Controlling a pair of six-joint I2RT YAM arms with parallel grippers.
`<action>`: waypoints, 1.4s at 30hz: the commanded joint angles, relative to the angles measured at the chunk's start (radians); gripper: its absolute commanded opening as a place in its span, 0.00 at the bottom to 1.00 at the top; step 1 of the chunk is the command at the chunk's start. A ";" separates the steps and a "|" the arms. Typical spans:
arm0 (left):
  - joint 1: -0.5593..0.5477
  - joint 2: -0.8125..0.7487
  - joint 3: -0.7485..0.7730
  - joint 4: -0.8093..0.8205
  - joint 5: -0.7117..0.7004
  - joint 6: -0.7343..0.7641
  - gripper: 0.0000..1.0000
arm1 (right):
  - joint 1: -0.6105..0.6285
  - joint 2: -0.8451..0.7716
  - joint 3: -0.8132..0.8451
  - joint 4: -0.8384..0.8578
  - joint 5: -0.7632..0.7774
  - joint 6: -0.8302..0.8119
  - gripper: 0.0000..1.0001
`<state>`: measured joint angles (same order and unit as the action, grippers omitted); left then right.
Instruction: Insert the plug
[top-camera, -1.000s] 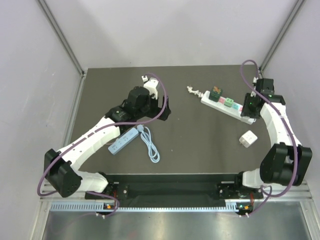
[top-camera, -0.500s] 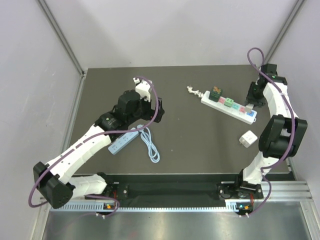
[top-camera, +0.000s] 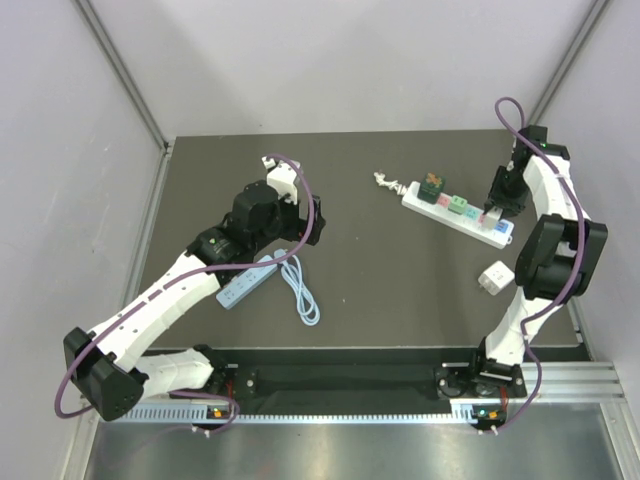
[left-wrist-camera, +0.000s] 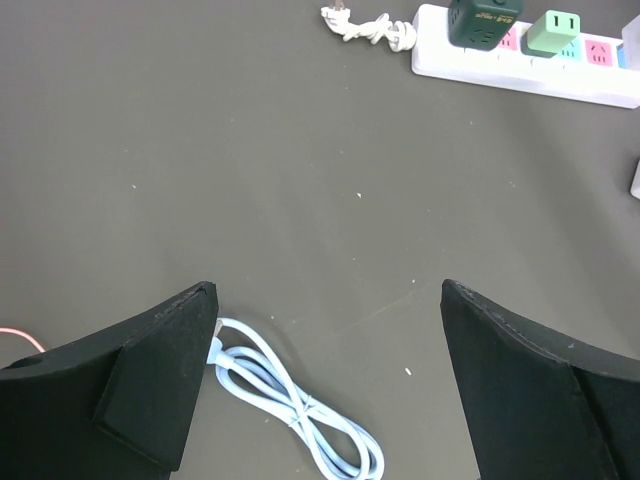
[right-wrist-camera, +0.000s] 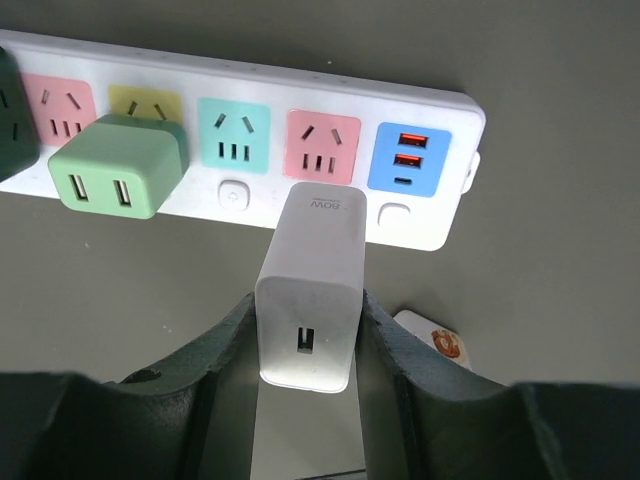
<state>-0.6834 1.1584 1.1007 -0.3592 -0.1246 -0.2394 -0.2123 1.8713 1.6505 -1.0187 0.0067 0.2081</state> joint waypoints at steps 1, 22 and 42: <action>-0.004 -0.034 -0.004 0.052 -0.017 0.015 0.97 | -0.004 0.003 0.052 -0.008 -0.037 0.019 0.00; -0.004 -0.048 -0.015 0.060 -0.053 0.031 0.97 | -0.032 0.127 0.134 -0.023 -0.043 0.011 0.00; -0.004 -0.065 -0.019 0.065 -0.093 0.041 0.97 | -0.044 0.192 0.106 -0.061 -0.071 -0.012 0.00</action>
<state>-0.6834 1.1217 1.0855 -0.3580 -0.1951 -0.2134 -0.2462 2.0304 1.7741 -1.0626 -0.0578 0.2085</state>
